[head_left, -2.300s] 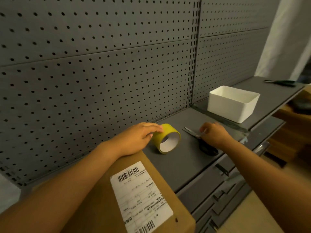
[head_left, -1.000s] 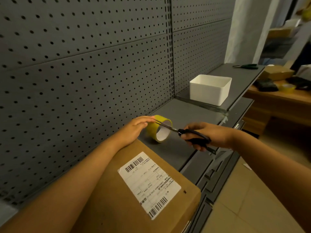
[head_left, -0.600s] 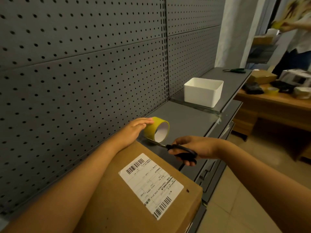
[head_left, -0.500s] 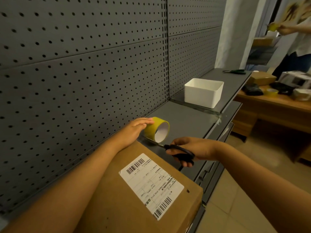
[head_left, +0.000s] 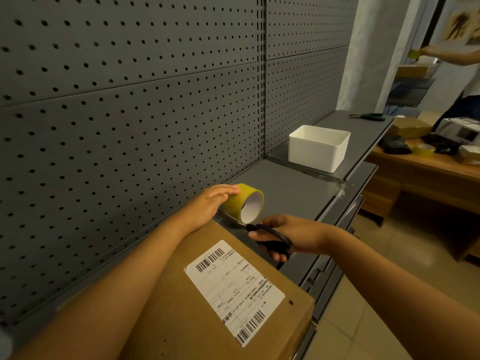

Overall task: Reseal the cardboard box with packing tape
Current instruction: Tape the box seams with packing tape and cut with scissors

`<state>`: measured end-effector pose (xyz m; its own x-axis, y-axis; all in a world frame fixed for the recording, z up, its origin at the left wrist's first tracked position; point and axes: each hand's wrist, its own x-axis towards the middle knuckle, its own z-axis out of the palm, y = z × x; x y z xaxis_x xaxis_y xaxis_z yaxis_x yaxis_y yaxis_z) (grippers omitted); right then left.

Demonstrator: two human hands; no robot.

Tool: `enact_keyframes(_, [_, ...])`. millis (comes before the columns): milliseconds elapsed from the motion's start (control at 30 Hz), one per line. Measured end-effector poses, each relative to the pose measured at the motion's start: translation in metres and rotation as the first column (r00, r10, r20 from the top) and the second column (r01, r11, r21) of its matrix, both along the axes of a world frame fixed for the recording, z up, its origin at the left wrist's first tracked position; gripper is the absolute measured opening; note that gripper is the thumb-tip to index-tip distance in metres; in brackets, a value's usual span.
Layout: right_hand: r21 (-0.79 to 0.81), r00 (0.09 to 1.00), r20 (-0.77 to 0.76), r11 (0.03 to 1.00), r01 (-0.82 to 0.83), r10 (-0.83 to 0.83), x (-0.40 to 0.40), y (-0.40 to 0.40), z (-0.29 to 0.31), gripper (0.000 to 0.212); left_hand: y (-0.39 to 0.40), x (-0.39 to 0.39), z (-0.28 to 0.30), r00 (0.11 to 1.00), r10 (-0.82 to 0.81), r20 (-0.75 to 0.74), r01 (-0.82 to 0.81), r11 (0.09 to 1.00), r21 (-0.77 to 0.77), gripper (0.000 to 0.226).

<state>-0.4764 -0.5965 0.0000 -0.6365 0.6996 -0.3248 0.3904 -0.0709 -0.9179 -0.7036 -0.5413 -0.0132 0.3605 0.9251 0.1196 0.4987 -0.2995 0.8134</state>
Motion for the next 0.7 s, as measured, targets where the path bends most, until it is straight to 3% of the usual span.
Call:
enact_keyframes(233, [0.047,0.999,0.031,0.999,-0.021,0.02,-0.0004,-0.0003,0.0017,0.035,-0.0022,0.0009,0.002,1.0,0.008,-0.011,-0.007,1.0,0.002,0.039])
enact_keyframes(400, [0.036,0.999,0.043,0.999,-0.018,0.017,0.0015,0.0019,0.0006,0.049,-0.0011,0.001,0.0008,0.999,0.011,-0.031,-0.01,1.0,0.014,0.039])
enact_keyframes(633, [-0.134,0.995,0.029,0.987,-0.088,0.092,0.0085,0.0016,0.0046,0.039,-0.0016,0.001,0.0001,0.999,0.016,-0.05,-0.014,0.999,0.032,0.038])
enact_keyframes(700, [-0.172,0.99,0.032,0.976,-0.13,0.138,0.009,0.0018,0.0025,0.045,-0.0024,0.0014,0.0009,0.998,0.02,-0.058,-0.019,0.999,0.03,0.038])
